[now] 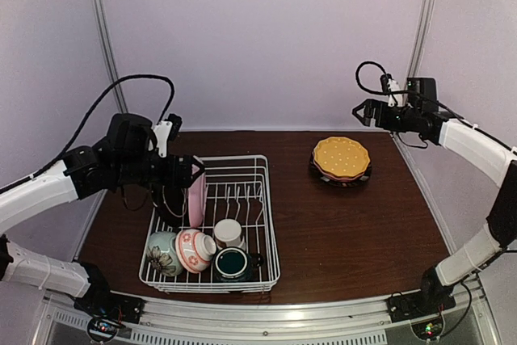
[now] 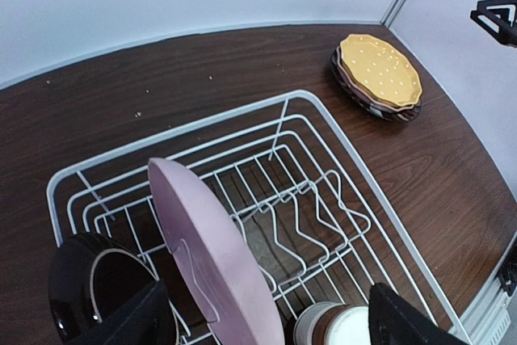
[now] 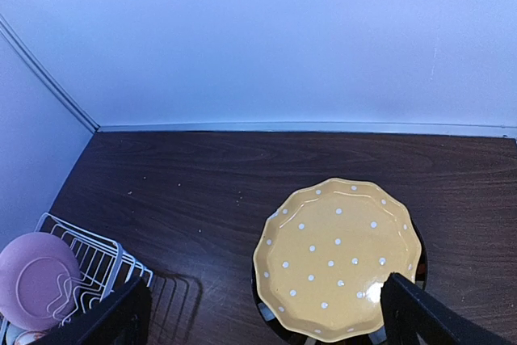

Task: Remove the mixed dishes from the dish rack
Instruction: Grab the plate from the dish rack.

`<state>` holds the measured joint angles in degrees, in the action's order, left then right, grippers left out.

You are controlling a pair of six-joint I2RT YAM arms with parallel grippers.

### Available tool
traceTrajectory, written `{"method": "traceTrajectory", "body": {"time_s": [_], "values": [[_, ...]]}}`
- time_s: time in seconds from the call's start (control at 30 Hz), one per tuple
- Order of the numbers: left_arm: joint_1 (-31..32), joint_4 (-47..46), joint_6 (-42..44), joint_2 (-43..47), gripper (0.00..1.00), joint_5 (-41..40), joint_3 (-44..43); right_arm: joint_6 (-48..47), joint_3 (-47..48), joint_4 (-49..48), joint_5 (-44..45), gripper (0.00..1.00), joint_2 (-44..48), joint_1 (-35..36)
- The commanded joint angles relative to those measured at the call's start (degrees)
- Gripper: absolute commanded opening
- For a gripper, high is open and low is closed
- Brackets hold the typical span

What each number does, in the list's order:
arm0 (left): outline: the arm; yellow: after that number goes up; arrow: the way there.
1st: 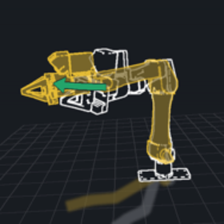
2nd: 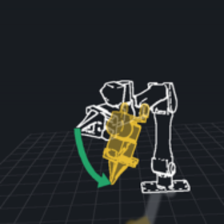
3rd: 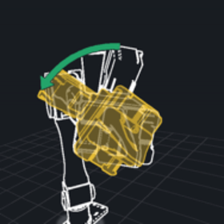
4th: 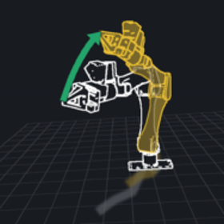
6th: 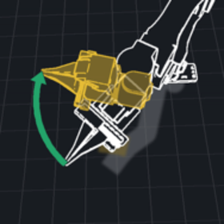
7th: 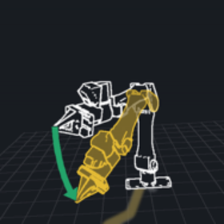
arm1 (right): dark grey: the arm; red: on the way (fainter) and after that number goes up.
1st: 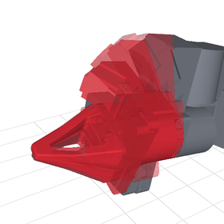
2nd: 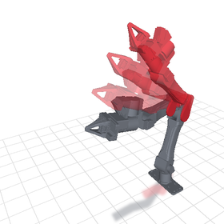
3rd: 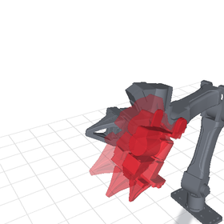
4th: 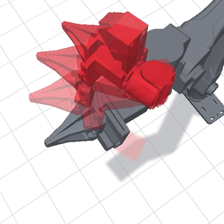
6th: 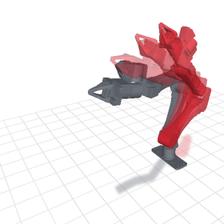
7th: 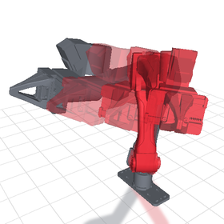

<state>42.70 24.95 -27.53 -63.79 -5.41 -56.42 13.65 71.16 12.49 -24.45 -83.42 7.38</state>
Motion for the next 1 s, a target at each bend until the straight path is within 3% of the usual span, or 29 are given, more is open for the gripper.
{"method": "traceTrajectory", "body": {"time_s": [0.0,0.3,0.7,0.97], "values": [[-1.5,-2.2,-2.5,0.7,0.82,8.2,4.5,-1.2,1.0,4.1,-1.4,1.00,3.5,0.7],[-4.6,-8.9,-3.9,-0.2,0.50,14.9,10.3,-0.2,-2.3,2.7,-4.1,1.00,7.2,0.9],[-7.1,-11.4,-5.0,-0.5,0.03,17.0,12.0,4.3,-2.9,-0.1,-6.9,1.00,7.2,0.8],[-7.7,-13.2,-5.6,2.0,0.00,18.9,12.2,13.2,-3.5,-5.7,-10.3,1.00,6.4,-2.2]]}}
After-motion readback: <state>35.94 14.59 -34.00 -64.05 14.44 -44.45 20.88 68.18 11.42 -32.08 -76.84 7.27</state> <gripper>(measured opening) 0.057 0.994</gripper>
